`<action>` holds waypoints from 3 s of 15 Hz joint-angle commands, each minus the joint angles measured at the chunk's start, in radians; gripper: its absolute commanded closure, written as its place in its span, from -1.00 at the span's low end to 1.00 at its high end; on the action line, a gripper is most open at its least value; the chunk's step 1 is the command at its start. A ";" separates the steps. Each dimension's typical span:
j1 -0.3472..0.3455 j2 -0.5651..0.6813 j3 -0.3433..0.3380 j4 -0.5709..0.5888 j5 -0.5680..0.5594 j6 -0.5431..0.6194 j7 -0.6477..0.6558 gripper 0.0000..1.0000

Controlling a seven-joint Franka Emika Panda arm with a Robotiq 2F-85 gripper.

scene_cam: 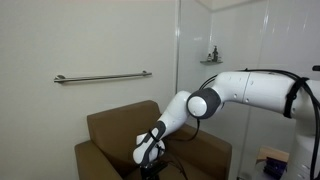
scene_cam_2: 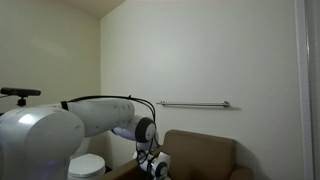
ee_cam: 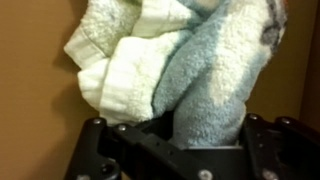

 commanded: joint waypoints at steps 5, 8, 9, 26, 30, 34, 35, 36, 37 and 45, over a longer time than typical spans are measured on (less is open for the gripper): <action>0.123 -0.011 -0.085 -0.113 -0.003 0.200 0.124 0.83; 0.167 -0.020 -0.107 -0.201 0.019 0.379 0.222 0.81; 0.170 -0.028 -0.103 -0.227 0.030 0.427 0.247 0.84; 0.189 -0.112 -0.283 0.002 -0.013 0.356 0.308 0.87; 0.155 -0.048 -0.291 0.139 -0.038 0.337 0.299 0.88; 0.084 -0.028 -0.200 0.177 -0.037 0.268 0.195 0.88; 0.066 -0.010 -0.171 0.199 -0.031 0.252 0.165 0.87; 0.048 -0.007 -0.136 0.188 -0.027 0.252 0.124 0.88; 0.035 -0.006 -0.110 0.182 -0.024 0.241 0.090 0.87; 0.031 0.003 -0.016 0.037 -0.006 0.174 -0.010 0.88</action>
